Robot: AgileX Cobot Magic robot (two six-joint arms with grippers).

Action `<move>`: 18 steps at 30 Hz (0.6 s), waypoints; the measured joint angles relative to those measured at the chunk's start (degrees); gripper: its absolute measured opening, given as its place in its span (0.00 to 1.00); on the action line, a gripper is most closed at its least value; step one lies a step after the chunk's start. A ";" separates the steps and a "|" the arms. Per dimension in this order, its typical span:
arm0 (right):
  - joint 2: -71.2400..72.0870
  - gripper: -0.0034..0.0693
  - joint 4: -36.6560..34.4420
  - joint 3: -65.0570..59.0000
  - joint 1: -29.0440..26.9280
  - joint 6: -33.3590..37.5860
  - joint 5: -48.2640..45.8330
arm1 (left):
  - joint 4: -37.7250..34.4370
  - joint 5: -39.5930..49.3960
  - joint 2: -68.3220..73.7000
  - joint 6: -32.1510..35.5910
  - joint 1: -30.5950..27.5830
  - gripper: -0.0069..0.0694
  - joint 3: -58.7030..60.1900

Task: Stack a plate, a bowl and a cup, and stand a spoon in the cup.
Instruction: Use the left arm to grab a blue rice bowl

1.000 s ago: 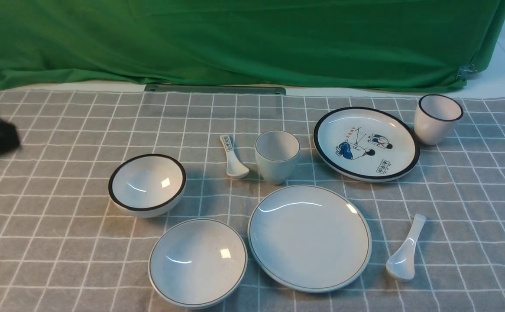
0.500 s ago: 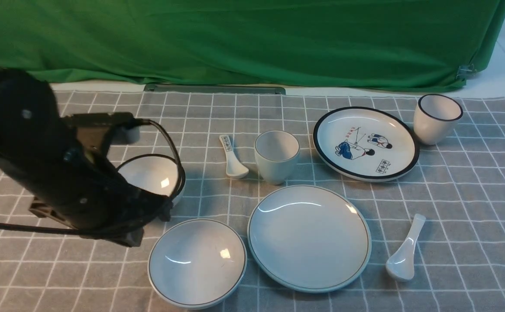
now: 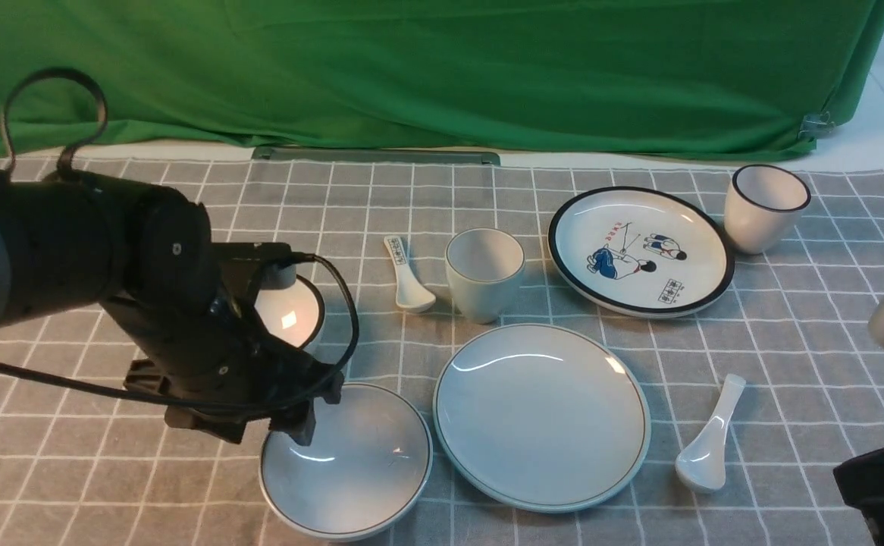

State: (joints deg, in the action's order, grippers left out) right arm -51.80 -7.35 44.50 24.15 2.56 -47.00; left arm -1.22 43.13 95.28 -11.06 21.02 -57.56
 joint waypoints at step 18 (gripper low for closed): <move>-0.06 0.08 0.69 0.00 0.00 1.44 1.91 | -1.76 7.45 -3.15 0.39 0.95 0.12 -8.60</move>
State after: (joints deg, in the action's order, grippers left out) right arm -51.86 -6.67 44.50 24.15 4.01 -45.09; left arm -2.98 50.59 92.13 -10.67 21.97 -66.16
